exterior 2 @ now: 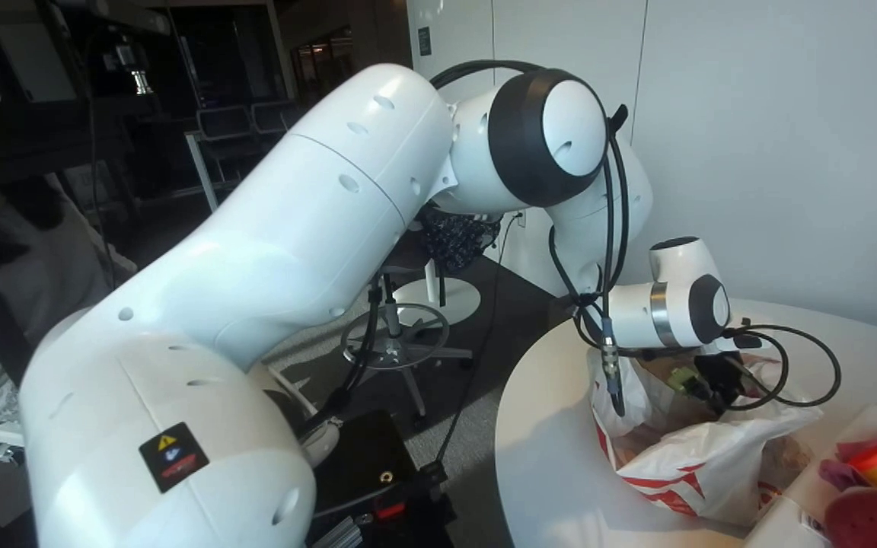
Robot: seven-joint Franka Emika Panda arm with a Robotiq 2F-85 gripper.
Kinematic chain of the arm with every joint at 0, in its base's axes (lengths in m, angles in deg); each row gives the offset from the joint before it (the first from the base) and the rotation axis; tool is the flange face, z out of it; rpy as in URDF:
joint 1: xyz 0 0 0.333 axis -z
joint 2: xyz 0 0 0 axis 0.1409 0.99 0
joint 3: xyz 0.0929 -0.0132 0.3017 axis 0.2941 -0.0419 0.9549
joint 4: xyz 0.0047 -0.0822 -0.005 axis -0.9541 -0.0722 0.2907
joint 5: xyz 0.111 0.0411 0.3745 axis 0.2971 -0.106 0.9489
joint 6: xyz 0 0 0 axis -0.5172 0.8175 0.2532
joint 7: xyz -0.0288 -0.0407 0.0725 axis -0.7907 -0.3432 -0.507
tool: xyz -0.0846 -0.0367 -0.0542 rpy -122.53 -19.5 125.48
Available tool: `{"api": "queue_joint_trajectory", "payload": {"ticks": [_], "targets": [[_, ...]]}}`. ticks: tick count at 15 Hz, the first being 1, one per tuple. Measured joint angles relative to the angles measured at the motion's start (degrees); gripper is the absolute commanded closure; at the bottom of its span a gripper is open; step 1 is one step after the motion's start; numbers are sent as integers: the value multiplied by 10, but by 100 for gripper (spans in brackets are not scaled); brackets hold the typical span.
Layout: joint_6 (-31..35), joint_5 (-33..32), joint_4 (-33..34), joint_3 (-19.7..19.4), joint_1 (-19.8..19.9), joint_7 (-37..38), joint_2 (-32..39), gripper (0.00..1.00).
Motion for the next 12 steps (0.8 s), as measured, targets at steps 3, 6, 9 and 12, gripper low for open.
{"api": "queue_joint_trajectory", "payload": {"ticks": [3,6,9,12], "targets": [[0,0,1,0,2,0,-3,93],[-6,0,-4,0,-1,0,-17,96],[-29,0,-15,0,-9,0,-38,64],[-53,-1,-26,0,-17,1,-50,41]]}}
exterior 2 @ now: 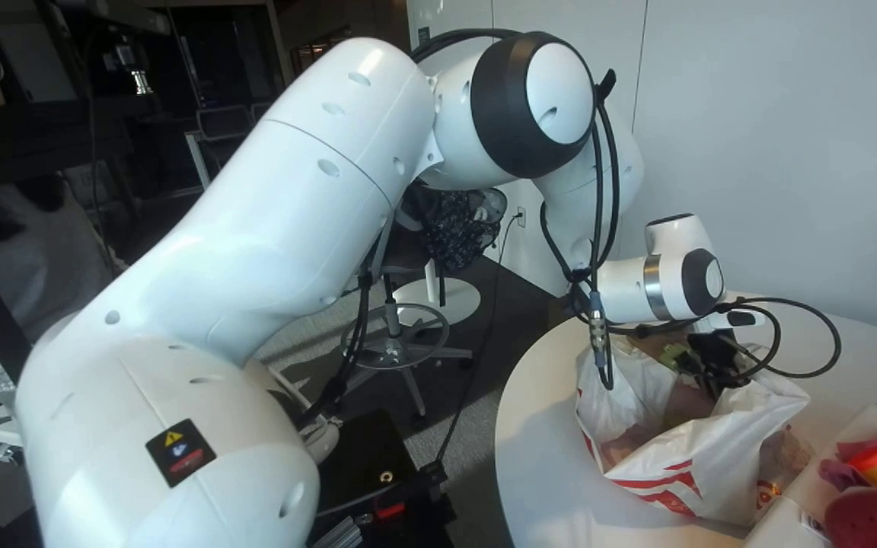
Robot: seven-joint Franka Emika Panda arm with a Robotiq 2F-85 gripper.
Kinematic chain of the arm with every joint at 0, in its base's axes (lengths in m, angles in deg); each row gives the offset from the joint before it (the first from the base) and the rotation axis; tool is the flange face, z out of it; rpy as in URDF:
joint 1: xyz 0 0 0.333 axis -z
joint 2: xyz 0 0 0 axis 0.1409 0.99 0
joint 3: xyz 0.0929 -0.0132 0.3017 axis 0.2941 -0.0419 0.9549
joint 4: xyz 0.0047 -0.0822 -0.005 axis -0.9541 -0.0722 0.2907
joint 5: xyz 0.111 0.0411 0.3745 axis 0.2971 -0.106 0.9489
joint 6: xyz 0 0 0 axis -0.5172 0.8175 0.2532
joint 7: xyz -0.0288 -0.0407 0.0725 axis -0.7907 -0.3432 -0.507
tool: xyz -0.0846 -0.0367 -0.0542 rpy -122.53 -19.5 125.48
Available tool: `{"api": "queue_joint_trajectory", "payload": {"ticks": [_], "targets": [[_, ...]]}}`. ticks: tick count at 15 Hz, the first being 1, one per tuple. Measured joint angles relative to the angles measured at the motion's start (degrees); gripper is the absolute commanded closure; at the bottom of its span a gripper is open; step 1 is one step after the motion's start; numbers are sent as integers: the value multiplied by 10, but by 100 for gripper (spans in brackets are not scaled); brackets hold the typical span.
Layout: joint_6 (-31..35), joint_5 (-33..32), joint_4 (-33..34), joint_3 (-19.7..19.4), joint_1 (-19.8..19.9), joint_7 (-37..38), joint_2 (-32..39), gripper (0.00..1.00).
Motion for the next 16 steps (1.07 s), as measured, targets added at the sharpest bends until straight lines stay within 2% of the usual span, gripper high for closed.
{"api": "queue_joint_trajectory", "payload": {"ticks": [5,6,10,16], "targets": [[-43,5,-15,18,-6,24,-18,4],[-54,7,-20,26,-6,28,-25,1],[-96,18,-39,54,-5,56,-66,0],[-86,9,-58,63,11,62,-70,0]]}}
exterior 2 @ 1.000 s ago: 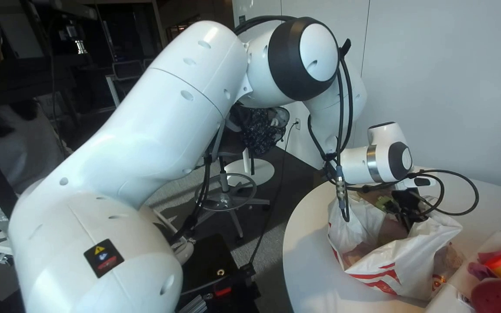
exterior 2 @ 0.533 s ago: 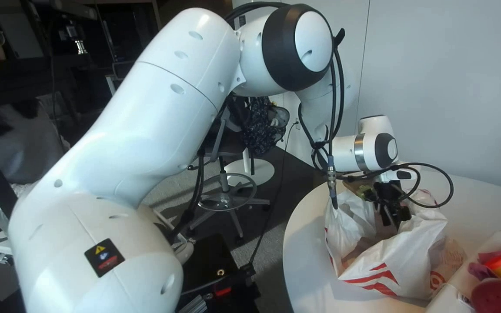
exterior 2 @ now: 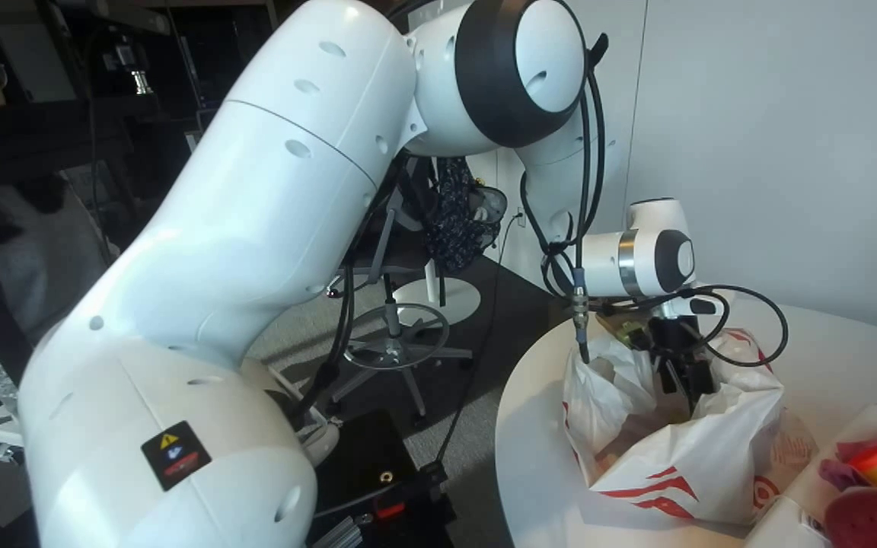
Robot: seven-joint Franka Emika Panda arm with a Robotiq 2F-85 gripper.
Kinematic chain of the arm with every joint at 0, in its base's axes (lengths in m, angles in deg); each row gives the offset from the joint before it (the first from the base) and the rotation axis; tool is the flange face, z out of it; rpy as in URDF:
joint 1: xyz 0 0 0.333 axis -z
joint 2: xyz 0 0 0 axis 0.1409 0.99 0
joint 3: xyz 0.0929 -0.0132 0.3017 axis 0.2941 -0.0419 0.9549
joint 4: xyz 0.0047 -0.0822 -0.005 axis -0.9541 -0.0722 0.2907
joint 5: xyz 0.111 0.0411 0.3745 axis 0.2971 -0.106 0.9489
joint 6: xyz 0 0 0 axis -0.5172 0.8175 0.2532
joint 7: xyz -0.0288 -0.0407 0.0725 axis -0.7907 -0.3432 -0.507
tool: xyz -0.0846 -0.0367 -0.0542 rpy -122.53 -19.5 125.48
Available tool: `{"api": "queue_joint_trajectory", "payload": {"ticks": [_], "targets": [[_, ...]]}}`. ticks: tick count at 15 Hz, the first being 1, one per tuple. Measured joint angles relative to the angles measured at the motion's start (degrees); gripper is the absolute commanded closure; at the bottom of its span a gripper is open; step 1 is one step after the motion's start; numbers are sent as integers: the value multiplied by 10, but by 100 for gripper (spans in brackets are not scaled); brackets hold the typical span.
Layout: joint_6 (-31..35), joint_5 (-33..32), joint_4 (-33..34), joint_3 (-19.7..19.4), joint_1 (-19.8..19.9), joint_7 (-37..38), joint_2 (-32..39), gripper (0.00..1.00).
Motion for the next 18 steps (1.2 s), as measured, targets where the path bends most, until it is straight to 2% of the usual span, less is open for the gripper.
{"api": "queue_joint_trajectory", "payload": {"ticks": [7,13,14,15,18], "targets": [[26,3,0,20,30,-1,26,0],[40,3,7,25,35,-1,46,0],[42,3,10,25,36,-2,50,25],[45,3,14,25,37,-3,53,26],[50,3,24,25,37,-6,58,49]]}}
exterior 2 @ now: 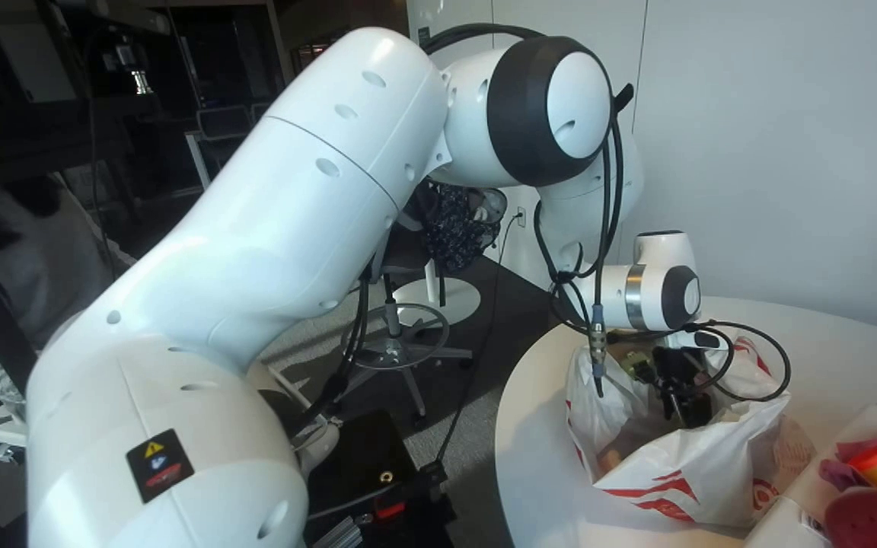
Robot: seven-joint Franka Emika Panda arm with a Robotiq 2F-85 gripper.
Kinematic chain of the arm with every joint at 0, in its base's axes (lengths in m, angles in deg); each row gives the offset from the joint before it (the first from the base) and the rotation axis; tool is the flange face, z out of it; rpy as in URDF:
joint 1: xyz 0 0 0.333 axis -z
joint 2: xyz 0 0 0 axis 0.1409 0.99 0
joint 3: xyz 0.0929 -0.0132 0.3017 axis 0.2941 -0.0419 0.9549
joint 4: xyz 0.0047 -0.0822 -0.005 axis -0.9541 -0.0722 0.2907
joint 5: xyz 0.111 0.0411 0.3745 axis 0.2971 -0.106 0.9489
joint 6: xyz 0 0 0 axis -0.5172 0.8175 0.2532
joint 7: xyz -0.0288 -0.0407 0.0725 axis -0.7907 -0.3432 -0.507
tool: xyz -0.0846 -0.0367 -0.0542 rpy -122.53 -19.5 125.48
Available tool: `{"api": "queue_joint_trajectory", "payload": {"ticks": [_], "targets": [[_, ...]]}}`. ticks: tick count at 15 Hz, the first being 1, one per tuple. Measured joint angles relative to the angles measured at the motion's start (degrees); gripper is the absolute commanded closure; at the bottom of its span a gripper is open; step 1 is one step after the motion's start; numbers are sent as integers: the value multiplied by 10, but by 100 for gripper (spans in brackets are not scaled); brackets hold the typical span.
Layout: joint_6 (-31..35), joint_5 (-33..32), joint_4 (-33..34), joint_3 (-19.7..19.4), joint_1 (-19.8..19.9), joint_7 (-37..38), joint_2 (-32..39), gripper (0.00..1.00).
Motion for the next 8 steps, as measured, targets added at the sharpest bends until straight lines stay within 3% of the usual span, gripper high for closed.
{"api": "queue_joint_trajectory", "payload": {"ticks": [2,8], "targets": [[0,0,3,0,0,-2,0,61],[-10,3,1,2,1,-10,-6,62]]}}
